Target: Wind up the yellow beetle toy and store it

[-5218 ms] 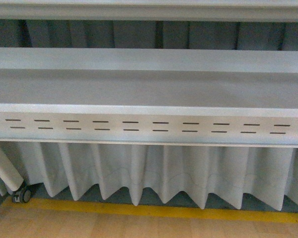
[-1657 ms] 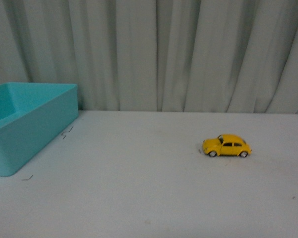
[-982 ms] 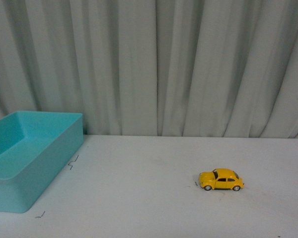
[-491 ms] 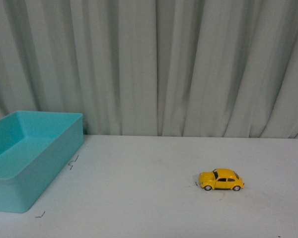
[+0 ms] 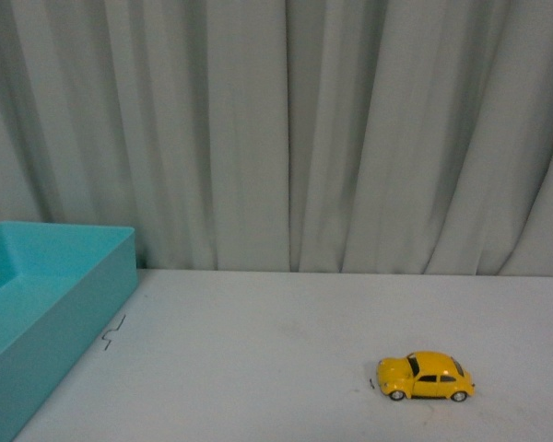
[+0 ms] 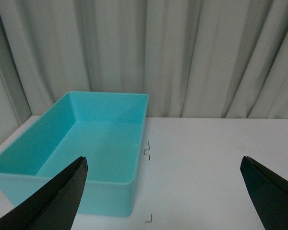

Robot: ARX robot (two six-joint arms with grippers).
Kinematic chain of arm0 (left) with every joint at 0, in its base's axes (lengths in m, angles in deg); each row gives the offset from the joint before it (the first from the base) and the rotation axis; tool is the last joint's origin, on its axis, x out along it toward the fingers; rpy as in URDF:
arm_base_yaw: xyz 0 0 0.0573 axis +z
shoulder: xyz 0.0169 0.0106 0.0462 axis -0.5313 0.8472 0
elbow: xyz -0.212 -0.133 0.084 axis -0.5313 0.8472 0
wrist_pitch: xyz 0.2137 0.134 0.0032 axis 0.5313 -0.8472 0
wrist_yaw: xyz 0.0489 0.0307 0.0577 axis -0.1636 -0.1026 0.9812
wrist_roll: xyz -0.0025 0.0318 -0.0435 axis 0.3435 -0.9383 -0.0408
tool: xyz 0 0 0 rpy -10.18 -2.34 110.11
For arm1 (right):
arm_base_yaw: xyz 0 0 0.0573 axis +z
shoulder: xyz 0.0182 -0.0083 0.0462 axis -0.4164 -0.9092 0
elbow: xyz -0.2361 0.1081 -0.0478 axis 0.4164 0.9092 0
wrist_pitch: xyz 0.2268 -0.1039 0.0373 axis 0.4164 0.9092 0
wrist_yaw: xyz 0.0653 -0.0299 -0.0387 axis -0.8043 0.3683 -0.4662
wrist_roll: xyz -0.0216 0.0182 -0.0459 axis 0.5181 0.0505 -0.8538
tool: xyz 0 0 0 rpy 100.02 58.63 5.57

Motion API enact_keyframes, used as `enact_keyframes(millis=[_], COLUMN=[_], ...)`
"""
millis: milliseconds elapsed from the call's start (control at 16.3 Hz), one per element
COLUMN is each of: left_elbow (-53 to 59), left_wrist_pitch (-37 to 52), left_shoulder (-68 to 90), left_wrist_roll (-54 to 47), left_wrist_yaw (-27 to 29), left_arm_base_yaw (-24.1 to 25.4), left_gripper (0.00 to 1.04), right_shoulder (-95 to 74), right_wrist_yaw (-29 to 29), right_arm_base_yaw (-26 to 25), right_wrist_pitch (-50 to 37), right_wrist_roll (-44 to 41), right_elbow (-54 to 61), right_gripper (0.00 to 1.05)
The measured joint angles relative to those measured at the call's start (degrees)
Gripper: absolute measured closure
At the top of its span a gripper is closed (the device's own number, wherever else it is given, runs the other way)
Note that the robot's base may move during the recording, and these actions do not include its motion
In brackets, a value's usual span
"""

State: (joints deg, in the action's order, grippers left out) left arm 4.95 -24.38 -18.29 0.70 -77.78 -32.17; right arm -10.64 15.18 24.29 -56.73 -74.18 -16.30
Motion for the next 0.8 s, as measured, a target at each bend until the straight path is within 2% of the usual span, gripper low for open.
enact_keyframes(millis=[798], left_elbow=[0.0], left_wrist_pitch=[-0.02], left_shoulder=[0.0], left_wrist_roll=[0.0], left_wrist_yaw=[0.0], left_arm_base_yaw=[0.02], left_gripper=[0.07], right_shoulder=[0.0], right_wrist_yaw=[0.0], right_arm_base_yaw=[0.0], right_wrist_pitch=[0.04], right_wrist_roll=[0.0], right_elbow=[0.0], right_gripper=[0.07])
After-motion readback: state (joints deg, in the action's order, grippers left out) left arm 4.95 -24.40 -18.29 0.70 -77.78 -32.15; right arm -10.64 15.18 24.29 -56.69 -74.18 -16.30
